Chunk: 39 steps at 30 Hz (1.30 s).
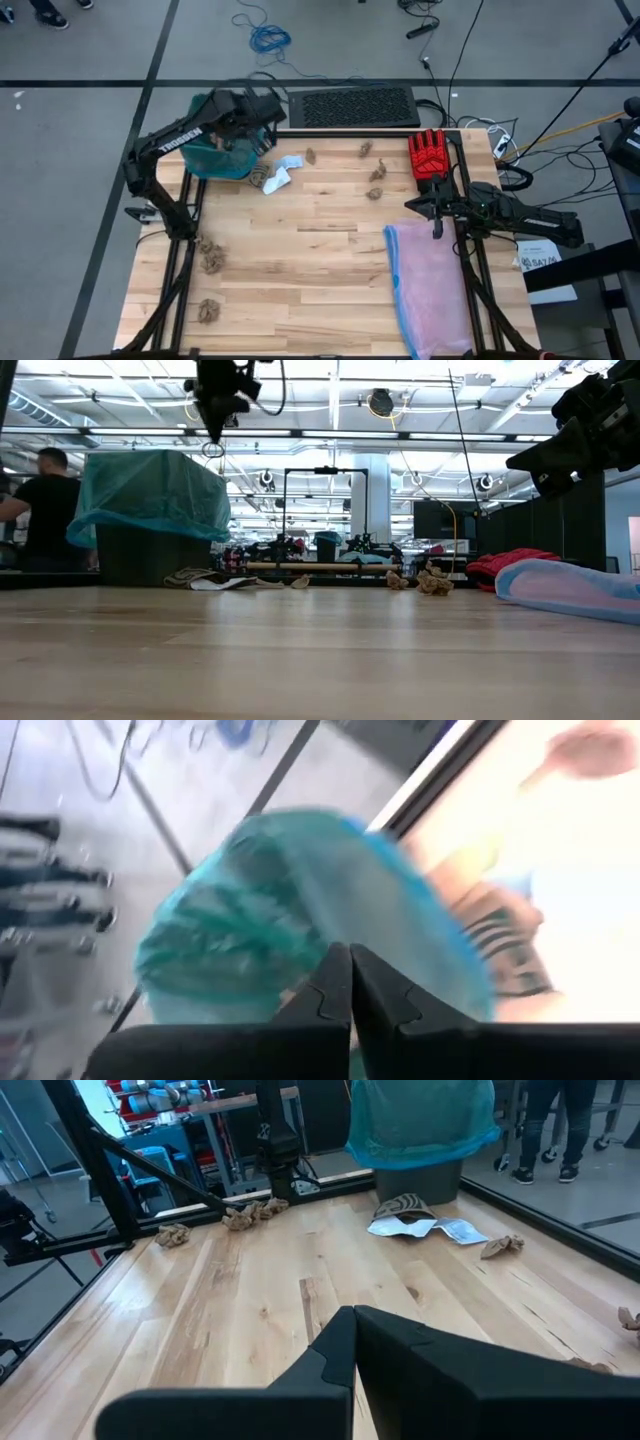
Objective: Place trash/remove bag and relplace
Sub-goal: Put the white paper into the black trash bin
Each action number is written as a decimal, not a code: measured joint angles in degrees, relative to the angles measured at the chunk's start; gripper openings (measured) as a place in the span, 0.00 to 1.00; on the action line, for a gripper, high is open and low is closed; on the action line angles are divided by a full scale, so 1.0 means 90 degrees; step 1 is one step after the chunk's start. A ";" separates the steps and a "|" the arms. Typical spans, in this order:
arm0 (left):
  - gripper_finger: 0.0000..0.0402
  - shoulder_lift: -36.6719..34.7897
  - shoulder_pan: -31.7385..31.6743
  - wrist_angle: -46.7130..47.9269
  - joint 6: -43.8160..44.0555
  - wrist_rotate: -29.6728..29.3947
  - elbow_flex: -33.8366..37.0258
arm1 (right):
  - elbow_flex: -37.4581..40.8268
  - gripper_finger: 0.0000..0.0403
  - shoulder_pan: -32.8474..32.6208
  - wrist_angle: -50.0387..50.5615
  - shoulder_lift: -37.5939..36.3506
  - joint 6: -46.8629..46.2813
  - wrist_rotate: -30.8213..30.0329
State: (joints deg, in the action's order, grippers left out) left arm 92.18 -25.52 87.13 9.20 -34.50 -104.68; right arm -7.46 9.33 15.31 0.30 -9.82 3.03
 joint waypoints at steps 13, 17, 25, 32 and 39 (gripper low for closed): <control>0.00 -0.0015 0.2138 -0.2555 -0.0050 -0.0001 0.0535 | -0.0002 0.00 0.0001 0.0000 0.0000 0.0000 0.0002; 0.00 -0.0015 0.2397 -0.3326 -0.0058 -0.0008 0.1366 | 0.0000 0.00 0.0001 0.0000 0.0000 0.0000 0.0001; 0.00 -0.0010 0.2565 -0.5929 -0.0120 0.0543 0.3198 | 0.0000 0.00 0.0002 0.0001 0.0000 0.0000 0.0001; 0.00 -0.0010 0.2488 -0.7974 -0.0362 0.2788 0.4290 | -0.0001 0.00 0.0001 -0.0024 -0.0001 0.0000 0.0002; 0.00 -0.0007 0.2428 -0.6652 -0.0329 0.1402 0.4514 | -0.0002 0.00 0.0002 -0.0012 0.0000 0.0000 0.0002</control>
State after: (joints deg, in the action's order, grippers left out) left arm 92.12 -3.67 27.26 6.24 -21.88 -64.06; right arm -7.49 9.34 15.20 0.30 -9.82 3.05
